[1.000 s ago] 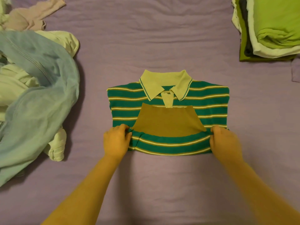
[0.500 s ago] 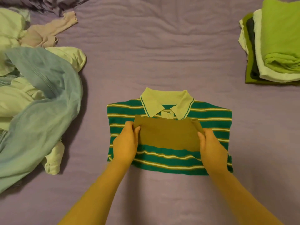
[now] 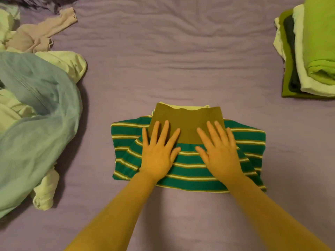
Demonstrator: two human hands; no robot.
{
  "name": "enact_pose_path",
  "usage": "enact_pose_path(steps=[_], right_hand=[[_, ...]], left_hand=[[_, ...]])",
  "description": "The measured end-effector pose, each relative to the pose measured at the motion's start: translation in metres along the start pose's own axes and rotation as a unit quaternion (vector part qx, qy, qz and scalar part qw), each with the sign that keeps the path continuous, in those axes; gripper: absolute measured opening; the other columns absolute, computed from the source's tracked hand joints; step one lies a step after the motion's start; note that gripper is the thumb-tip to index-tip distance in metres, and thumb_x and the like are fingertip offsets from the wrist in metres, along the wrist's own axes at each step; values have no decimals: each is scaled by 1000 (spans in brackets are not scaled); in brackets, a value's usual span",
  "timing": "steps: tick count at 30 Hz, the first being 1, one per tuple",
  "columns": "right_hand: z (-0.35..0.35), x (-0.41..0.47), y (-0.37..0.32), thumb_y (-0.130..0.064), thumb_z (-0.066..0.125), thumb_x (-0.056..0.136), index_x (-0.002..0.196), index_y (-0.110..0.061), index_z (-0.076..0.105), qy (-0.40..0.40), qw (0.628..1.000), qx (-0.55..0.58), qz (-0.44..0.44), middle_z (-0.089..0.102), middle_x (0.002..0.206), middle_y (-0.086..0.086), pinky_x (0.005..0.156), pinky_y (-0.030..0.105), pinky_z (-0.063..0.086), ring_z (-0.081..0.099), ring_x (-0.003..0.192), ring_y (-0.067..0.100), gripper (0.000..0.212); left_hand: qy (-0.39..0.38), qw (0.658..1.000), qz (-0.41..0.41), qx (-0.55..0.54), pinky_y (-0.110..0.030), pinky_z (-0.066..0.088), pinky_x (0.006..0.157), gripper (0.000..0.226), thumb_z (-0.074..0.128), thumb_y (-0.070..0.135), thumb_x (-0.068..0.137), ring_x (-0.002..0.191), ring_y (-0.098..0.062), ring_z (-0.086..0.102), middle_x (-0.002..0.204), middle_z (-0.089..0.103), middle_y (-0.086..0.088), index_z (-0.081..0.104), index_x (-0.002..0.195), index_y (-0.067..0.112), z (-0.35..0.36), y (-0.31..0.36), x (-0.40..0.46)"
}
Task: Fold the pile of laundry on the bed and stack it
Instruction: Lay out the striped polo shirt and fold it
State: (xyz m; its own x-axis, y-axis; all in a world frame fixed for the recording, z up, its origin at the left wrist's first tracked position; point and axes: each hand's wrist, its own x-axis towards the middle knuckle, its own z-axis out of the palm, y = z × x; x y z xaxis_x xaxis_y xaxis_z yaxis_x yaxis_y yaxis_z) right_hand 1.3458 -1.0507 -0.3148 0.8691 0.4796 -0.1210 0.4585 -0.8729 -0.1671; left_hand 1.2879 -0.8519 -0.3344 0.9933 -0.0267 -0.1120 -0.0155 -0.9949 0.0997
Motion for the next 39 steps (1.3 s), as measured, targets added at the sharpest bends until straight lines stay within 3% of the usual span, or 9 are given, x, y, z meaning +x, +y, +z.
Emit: enact_pose_path(steps=[7, 11, 15, 17, 20, 26, 30, 34, 39], right_hand=[[19, -4, 23, -60, 21, 92, 144, -27, 36, -116, 992, -52, -19, 34, 151, 13, 109, 62, 23, 28, 140, 38, 64], [1, -1, 29, -63, 22, 93, 149, -35, 14, -149, 984, -81, -60, 10, 159, 7, 114, 58, 2, 4, 146, 35, 63], [-36, 7, 59, -41, 76, 76, 121, -21, 66, -115, 987, -75, -79, 55, 136, 11, 104, 67, 26, 40, 133, 39, 50], [-46, 9, 81, -41, 62, 88, 139, -25, 48, -157, 985, -53, -54, 34, 152, 7, 113, 57, 17, 22, 143, 33, 56], [-46, 7, 110, -44, 48, 95, 151, -26, 18, -199, 980, 25, 11, 9, 160, 4, 114, 38, 19, 15, 144, 26, 66], [-34, -5, 121, -33, 42, 100, 148, -16, 28, -145, 978, 136, 64, 32, 152, 8, 110, 35, 27, 30, 136, 27, 53], [-27, -4, 125, -28, 40, 101, 147, -17, 32, -119, 985, 111, 60, 44, 140, 10, 101, 36, 37, 39, 125, 27, 48], [-37, 3, 124, -32, 54, 95, 142, -17, 40, -118, 974, 160, 106, 52, 130, 11, 90, 36, 43, 49, 116, 29, 52], [-58, 22, 106, -26, 61, 89, 128, -15, 56, -128, 931, 269, 210, 61, 125, 11, 92, 37, 45, 56, 114, 29, 42]], left_hand=[[-63, 997, -48, 17, -64, 9, 113, 67, 19, 65, 94, 146, -35, 14, 158, 18, -7, 19, 151, 30, 19, -5, -9], [-51, 993, -103, 1, -67, 19, 110, 57, 39, 51, 95, 140, -41, 29, 151, 33, -16, 41, 144, 22, -8, 27, -11], [23, 997, -18, -77, -62, 39, 100, 39, 77, 35, 77, 124, -42, 50, 135, 55, -16, 71, 113, 22, -27, 86, -23], [15, 988, 26, -151, -46, 54, 85, 31, 84, 33, 68, 105, -35, 63, 118, 66, -10, 76, 98, 25, -32, 119, -27], [-30, 970, 53, -237, -22, 50, 60, 23, 88, 35, 62, 71, -19, 62, 83, 66, 4, 77, 82, 29, -39, 165, -26], [-118, 974, 14, -192, -20, 49, 58, 54, 84, 56, 51, 70, -14, 60, 81, 63, 7, 73, 95, 26, -20, 227, -18], [-150, 980, -42, -123, -21, 46, 55, 59, 84, 64, 31, 63, -10, 56, 71, 58, 10, 68, 77, 31, -15, 245, -9], [-89, 986, -57, -129, -20, 41, 50, 30, 88, 44, 49, 56, -10, 56, 62, 59, 10, 67, 65, 29, -27, 239, -4], [-104, 912, -159, -364, -28, 45, 74, 24, 57, 24, 91, 92, -17, 61, 105, 67, 1, 63, 113, 20, -49, 195, -17]])
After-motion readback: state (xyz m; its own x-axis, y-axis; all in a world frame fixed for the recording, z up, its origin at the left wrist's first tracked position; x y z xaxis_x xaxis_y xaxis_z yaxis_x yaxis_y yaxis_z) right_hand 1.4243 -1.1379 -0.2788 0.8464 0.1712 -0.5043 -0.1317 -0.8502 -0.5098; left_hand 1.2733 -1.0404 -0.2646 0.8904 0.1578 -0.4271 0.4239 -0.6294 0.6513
